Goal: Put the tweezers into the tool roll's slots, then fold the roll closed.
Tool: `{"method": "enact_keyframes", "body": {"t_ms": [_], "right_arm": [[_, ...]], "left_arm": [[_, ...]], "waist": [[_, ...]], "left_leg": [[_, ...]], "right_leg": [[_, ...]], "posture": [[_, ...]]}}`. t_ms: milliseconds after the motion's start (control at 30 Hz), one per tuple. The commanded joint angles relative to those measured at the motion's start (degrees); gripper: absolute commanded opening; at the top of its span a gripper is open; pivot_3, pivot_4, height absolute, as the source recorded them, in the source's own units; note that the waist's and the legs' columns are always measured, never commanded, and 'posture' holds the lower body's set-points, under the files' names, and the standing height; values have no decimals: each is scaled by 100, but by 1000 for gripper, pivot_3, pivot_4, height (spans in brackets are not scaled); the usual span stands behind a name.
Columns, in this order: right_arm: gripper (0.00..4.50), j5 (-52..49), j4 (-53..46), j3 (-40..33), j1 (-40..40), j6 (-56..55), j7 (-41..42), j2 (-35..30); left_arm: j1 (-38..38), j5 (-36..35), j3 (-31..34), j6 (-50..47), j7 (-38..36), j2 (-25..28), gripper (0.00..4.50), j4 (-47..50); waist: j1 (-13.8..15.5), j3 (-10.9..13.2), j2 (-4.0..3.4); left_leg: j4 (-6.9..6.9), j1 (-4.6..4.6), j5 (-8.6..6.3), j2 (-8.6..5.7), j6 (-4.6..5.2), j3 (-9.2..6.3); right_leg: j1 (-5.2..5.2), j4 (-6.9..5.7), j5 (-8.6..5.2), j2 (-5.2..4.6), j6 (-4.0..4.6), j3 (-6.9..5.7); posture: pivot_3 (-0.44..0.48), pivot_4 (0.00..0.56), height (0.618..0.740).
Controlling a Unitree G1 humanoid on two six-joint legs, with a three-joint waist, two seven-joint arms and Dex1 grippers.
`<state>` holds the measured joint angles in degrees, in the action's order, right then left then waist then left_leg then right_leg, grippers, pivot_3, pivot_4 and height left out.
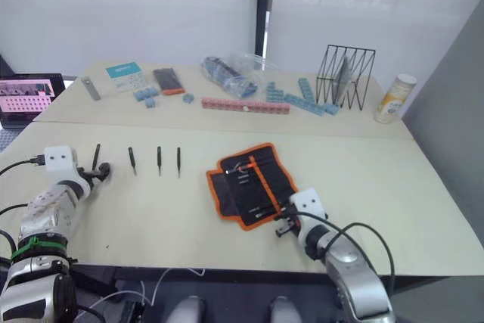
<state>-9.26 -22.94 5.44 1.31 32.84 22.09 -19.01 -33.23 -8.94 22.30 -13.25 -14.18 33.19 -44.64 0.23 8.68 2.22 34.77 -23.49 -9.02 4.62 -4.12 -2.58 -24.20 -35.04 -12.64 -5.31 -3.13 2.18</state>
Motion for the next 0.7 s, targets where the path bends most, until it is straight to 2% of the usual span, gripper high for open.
{"method": "enact_keyframes", "body": {"t_ms": [33,167,400,567,700], "right_arm": [[0,2,32,106,-14,135,-17,34],[0,-1,13,130,-33,162,-35,52],[0,-10,44,138,-79,157,-48,40],[0,-10,57,154,-89,152,-45,46],[0,0,71,177,-109,150,-39,37]], "left_arm": [[-7,86,-205,108,-80,-67,3658,-375],[5,55,-315,244,-261,-104,2299,-417],[-53,-8,-241,208,-145,8,18,-587],[-58,-16,-184,330,-45,85,18,-572],[62,-77,-133,453,-200,259,18,-49]], "waist": [[-1,-2,-3],[-7,-3,-7],[-32,-3,-9],[-45,-2,-16],[-80,-1,-15]], "left_leg": [[-2,1,0,0,0,0],[-4,4,0,0,0,0],[-5,4,0,0,0,1],[-8,7,0,1,0,3],[-10,1,0,1,0,3]], "right_leg": [[-1,0,0,0,0,0],[2,-3,0,1,0,0],[1,0,0,0,0,0],[-1,0,0,-1,0,0],[-2,2,0,-1,0,0]], "posture": [[0,150,721],[0,150,721],[0,150,721],[0,150,721],[0,150,721]]}}
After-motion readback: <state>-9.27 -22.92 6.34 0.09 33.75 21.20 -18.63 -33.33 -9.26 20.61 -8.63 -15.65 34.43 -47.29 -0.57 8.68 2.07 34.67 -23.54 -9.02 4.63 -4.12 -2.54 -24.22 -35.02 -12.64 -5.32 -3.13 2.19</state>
